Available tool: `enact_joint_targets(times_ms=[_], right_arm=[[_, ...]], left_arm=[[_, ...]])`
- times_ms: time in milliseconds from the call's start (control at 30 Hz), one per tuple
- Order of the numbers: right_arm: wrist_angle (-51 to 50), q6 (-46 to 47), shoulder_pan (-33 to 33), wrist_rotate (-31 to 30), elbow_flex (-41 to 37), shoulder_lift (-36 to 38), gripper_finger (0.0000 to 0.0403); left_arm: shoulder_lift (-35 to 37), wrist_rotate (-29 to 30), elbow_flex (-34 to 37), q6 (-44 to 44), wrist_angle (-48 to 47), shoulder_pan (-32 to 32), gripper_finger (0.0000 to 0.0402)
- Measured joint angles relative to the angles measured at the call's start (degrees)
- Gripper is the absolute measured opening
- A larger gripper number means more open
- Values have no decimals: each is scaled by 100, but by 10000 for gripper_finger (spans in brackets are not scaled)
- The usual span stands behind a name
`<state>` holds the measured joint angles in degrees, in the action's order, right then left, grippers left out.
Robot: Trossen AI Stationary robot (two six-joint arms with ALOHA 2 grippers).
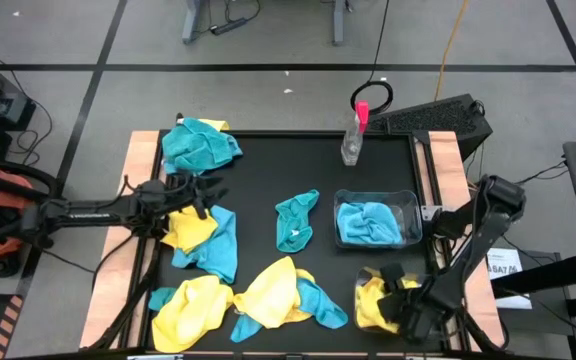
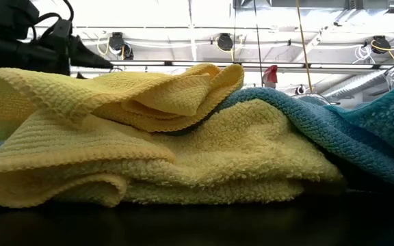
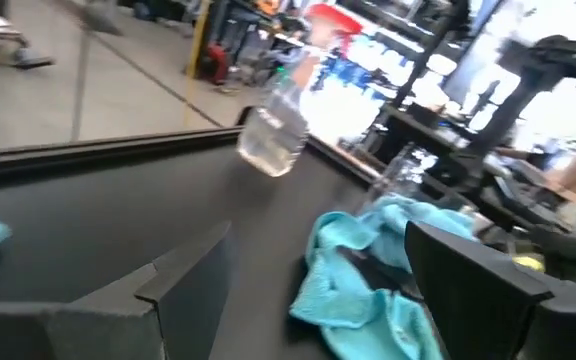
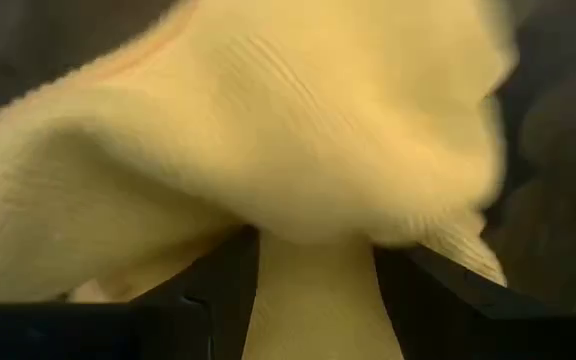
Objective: Sort microfiber towel by color & place in baskets
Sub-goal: Put the yellow towel into the bottom transparent bin, then put the blue towel into the top transparent bin
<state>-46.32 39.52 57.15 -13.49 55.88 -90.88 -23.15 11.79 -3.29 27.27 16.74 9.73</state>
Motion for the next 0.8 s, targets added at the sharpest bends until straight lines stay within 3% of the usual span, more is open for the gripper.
enact_joint_targets(times_ms=[167,333,600,800], right_arm=[[-85,32,-87,299,-2,-261,192],[-501,132,-213,442,213,30,192],[-1307,430,-287,-115,955,726,200],[-1436,484,-284,-472,1404,1033,236]], left_arm=[[-842,-455,-2,-324,1044,-92,299],[-1729,-542,-304,-672,1324,-295,299],[-3364,-564,-1332,-1181,1333,-504,299],[-4735,-612,-2220,-1479,1232,-500,299]])
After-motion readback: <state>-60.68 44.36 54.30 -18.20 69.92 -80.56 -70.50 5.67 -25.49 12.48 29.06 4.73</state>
